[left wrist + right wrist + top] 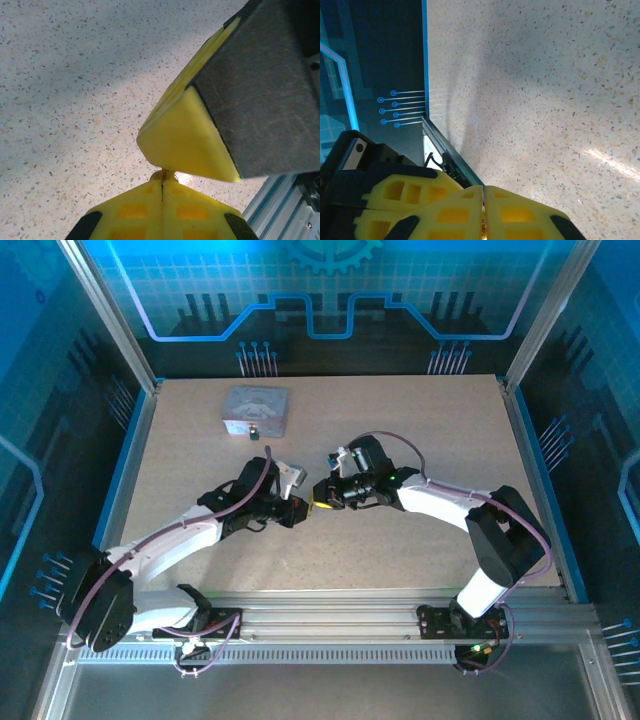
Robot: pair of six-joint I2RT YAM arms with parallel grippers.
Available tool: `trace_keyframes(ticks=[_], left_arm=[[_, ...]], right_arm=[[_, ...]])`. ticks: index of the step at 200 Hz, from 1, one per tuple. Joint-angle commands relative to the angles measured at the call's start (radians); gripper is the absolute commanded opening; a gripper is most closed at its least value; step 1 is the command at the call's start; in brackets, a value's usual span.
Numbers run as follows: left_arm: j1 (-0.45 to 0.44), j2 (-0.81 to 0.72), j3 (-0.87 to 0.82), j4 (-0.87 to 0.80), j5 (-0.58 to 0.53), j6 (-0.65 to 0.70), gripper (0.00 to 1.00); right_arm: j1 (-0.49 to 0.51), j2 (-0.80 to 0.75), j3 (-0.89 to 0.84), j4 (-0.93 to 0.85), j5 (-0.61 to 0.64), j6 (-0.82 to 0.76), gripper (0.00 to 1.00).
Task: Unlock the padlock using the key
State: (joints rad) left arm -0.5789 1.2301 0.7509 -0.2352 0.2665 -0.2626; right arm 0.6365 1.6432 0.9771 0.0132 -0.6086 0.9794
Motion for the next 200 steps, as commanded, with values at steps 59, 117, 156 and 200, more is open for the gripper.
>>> trace_keyframes(ticks=[59, 117, 156, 200], left_arm=[[-0.006, -0.078, -0.02, -0.009, -0.03, -0.026, 0.14], [-0.006, -0.159, -0.039, 0.017, 0.055, -0.027, 0.7], [-0.005, -0.238, -0.006, -0.011, 0.013, -0.018, 0.99], [-0.003, -0.384, 0.018, 0.034, 0.037, 0.034, 0.99]], right_arm=[[0.012, -0.05, 0.008, -0.04, 0.049, -0.042, 0.0], [-0.026, -0.18, 0.171, -0.313, 0.167, -0.379, 0.0], [-0.029, -0.249, 0.319, -0.469, 0.242, -0.672, 0.0], [-0.012, -0.307, 0.363, -0.482, 0.176, -0.931, 0.0]])
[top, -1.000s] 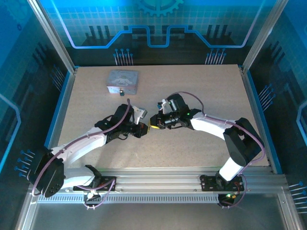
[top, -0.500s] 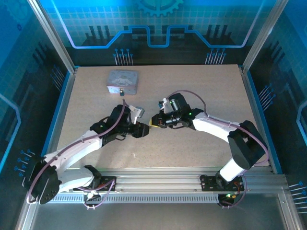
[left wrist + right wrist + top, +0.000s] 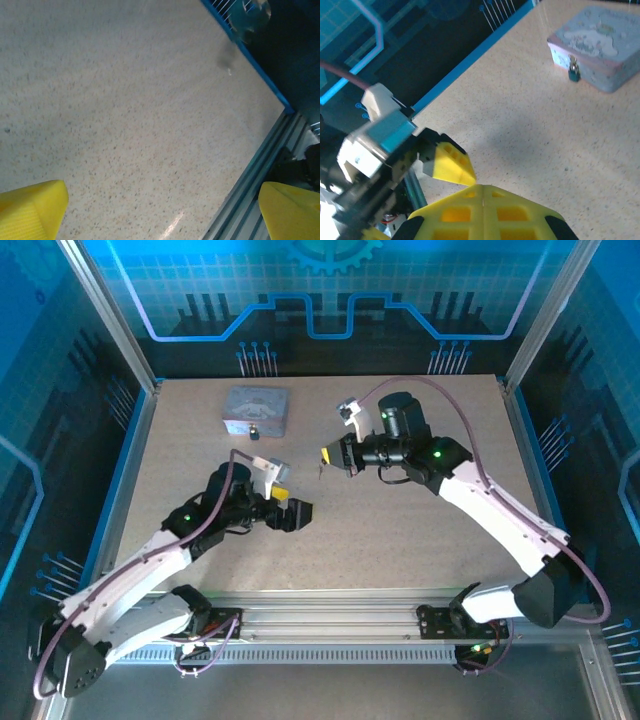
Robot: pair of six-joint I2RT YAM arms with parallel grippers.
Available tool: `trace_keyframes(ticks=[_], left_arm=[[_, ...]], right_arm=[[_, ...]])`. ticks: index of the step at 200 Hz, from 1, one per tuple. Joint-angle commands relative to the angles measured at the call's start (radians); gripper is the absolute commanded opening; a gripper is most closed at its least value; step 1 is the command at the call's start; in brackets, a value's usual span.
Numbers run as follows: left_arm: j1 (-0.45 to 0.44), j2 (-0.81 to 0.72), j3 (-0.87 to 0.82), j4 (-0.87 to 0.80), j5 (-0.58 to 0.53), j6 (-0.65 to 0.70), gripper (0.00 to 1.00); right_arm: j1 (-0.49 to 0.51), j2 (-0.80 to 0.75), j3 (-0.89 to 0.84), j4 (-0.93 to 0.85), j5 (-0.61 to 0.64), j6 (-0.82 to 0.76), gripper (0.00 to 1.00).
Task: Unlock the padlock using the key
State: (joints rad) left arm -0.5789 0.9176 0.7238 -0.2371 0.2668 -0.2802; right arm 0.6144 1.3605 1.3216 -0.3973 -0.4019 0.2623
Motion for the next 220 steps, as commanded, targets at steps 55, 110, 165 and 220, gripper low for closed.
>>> trace_keyframes(ticks=[55, 110, 165, 220], left_arm=[[0.015, 0.016, 0.201, 0.079, 0.286, 0.036, 0.97], [0.155, 0.016, 0.106, 0.355, 0.492, -0.179, 0.78], [0.188, -0.008, 0.051, 0.436, 0.565, -0.233, 0.65], [0.188, -0.009, 0.046, 0.472, 0.574, -0.271, 0.38]], right_arm=[[0.038, -0.043, 0.056, -0.048, -0.206, -0.276, 0.0], [0.036, -0.057, 0.031, 0.056, -0.313, -0.216, 0.0], [0.03, -0.028, 0.034, 0.135, -0.392, -0.106, 0.0], [0.045, -0.014, 0.018, 0.193, -0.402, -0.044, 0.0]])
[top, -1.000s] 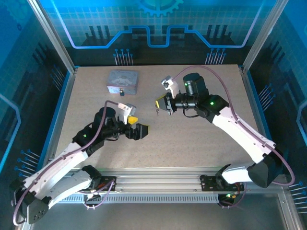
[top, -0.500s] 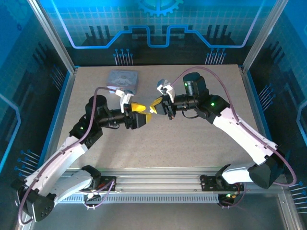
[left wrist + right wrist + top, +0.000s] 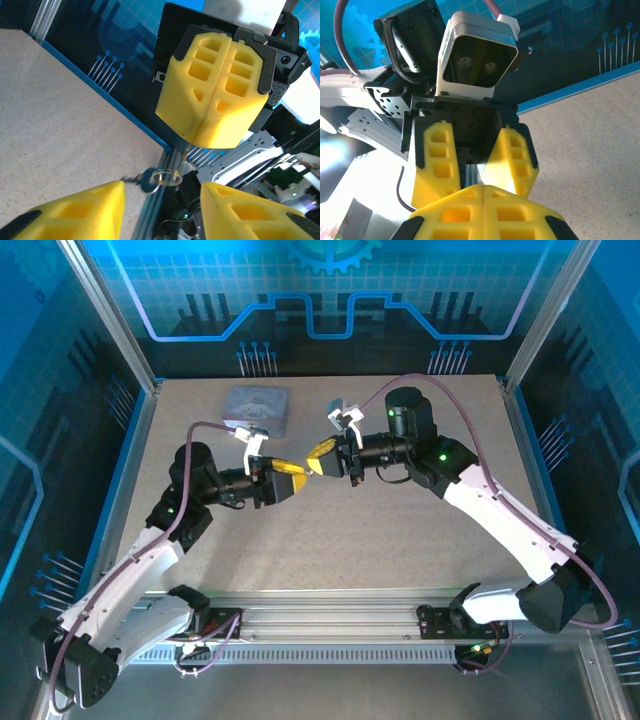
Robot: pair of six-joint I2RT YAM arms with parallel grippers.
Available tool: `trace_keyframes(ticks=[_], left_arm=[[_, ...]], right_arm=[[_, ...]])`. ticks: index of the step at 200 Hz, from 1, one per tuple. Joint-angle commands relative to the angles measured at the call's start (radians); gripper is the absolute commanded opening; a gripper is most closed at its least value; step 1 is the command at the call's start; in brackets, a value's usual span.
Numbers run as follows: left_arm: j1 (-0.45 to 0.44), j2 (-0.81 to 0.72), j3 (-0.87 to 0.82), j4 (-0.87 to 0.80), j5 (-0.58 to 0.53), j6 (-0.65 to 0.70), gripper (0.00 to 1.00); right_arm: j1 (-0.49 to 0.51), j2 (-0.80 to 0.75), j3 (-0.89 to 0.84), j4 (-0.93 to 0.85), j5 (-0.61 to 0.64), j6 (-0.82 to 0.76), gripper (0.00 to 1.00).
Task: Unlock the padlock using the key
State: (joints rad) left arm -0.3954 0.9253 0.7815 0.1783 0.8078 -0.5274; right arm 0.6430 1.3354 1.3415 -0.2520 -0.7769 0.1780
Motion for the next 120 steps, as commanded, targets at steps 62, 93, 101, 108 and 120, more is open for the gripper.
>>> trace_keyframes(ticks=[62, 93, 101, 108, 120], left_arm=[[0.005, -0.006, -0.01, 0.062, 0.028, -0.04, 0.35], [0.005, 0.0, -0.008, 0.063, 0.034, -0.049, 0.21], [0.004, 0.002, -0.008, 0.062, 0.037, -0.049, 0.15], [0.004, 0.001, -0.008, 0.06, 0.037, -0.05, 0.11], [0.004, -0.001, -0.013, 0.056, 0.037, -0.05, 0.06]], right_arm=[[0.034, 0.011, -0.031, 0.07, -0.014, 0.06, 0.0], [0.041, 0.009, -0.046, 0.096, -0.005, 0.078, 0.0], [0.042, 0.009, -0.049, 0.101, -0.005, 0.083, 0.0], [0.043, 0.009, -0.051, 0.107, -0.001, 0.088, 0.0], [0.045, 0.007, -0.054, 0.114, 0.006, 0.096, 0.0]])
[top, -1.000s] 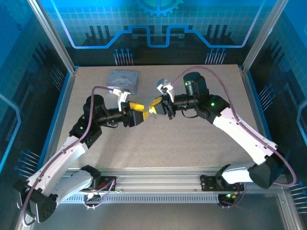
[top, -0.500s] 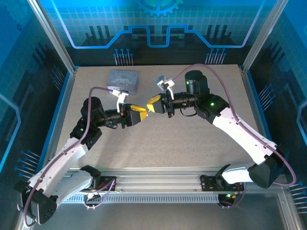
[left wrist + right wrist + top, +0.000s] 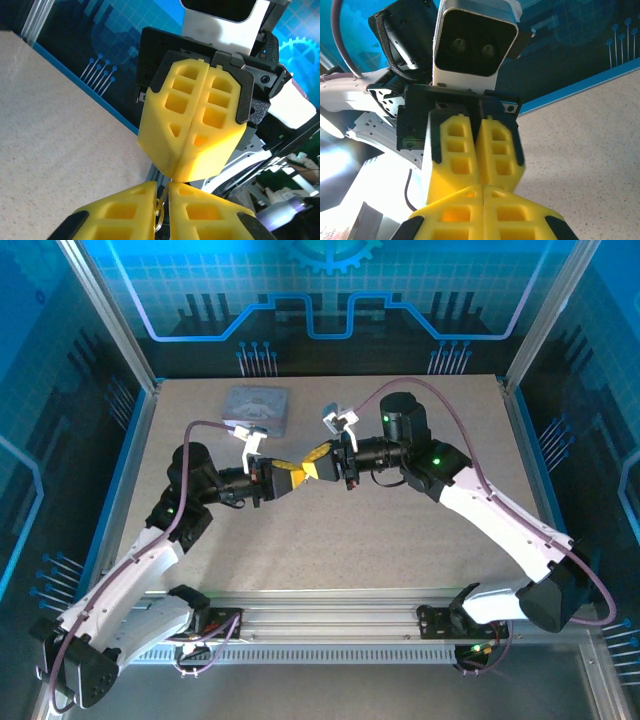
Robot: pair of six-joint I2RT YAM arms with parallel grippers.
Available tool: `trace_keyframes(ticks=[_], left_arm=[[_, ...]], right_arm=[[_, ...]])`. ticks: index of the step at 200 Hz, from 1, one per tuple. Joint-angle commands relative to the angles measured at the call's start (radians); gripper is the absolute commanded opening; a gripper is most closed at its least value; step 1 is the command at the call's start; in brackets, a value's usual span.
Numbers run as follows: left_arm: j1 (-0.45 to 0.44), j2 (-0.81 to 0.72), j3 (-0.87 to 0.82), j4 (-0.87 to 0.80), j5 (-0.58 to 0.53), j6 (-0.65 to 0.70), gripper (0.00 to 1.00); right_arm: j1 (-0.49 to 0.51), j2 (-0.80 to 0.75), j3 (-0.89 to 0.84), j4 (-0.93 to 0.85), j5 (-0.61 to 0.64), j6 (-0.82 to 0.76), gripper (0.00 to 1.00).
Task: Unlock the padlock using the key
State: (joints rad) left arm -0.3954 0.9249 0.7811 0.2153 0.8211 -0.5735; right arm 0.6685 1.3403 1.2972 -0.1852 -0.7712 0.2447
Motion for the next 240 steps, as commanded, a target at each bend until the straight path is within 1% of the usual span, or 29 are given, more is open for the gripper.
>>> trace_keyframes(ticks=[1, 14, 47, 55, 63, 72, 77, 87, 95, 111, 122, 140, 155, 172, 193, 240], left_arm=[[0.005, -0.001, -0.012, 0.019, 0.023, -0.003, 0.06], [0.004, -0.006, -0.018, 0.012, 0.021, 0.001, 0.0], [0.004, -0.017, -0.025, 0.004, 0.012, 0.004, 0.0], [0.005, -0.021, -0.026, 0.002, 0.009, 0.006, 0.0], [0.004, -0.025, -0.026, -0.002, 0.005, 0.009, 0.0], [0.005, -0.029, -0.024, -0.01, 0.0, 0.016, 0.0], [0.004, -0.032, -0.022, -0.02, -0.006, 0.022, 0.0], [0.004, -0.038, -0.021, -0.042, -0.018, 0.038, 0.0], [0.004, -0.044, -0.02, -0.057, -0.027, 0.05, 0.0], [0.006, -0.048, -0.023, -0.068, -0.039, 0.055, 0.0], [0.006, -0.048, -0.021, -0.068, -0.041, 0.054, 0.0], [0.006, -0.036, -0.017, -0.063, -0.036, 0.045, 0.0], [0.006, -0.022, -0.01, -0.061, -0.026, 0.033, 0.0], [0.006, -0.012, -0.005, -0.053, -0.017, 0.024, 0.0], [0.006, -0.009, -0.005, -0.047, -0.018, 0.022, 0.0], [0.006, -0.001, -0.001, -0.032, -0.014, 0.012, 0.0]], right_arm=[[0.02, 0.002, -0.01, 0.047, 0.002, 0.029, 0.0], [0.02, 0.001, -0.012, 0.048, 0.013, 0.036, 0.0], [0.022, -0.008, -0.026, 0.071, 0.067, 0.087, 0.01], [0.022, -0.013, -0.031, 0.082, 0.082, 0.11, 0.09], [0.022, -0.018, -0.034, 0.087, 0.106, 0.138, 0.22], [0.022, -0.026, -0.034, 0.083, 0.133, 0.164, 0.4], [0.022, -0.031, -0.032, 0.075, 0.15, 0.182, 0.47], [0.017, -0.034, -0.022, 0.046, 0.183, 0.232, 0.56], [0.008, -0.033, -0.011, 0.022, 0.182, 0.267, 0.59], [-0.004, -0.026, 0.012, -0.03, 0.157, 0.318, 0.59], [-0.004, -0.026, 0.011, -0.038, 0.129, 0.336, 0.57], [-0.002, -0.041, -0.029, 0.014, 0.087, 0.389, 0.51], [-0.001, -0.06, -0.065, 0.057, 0.079, 0.431, 0.46], [0.0, -0.077, -0.09, 0.087, 0.092, 0.456, 0.37], [0.004, -0.08, -0.095, 0.097, 0.091, 0.459, 0.31], [0.011, -0.069, -0.087, 0.071, 0.094, 0.433, 0.26]])
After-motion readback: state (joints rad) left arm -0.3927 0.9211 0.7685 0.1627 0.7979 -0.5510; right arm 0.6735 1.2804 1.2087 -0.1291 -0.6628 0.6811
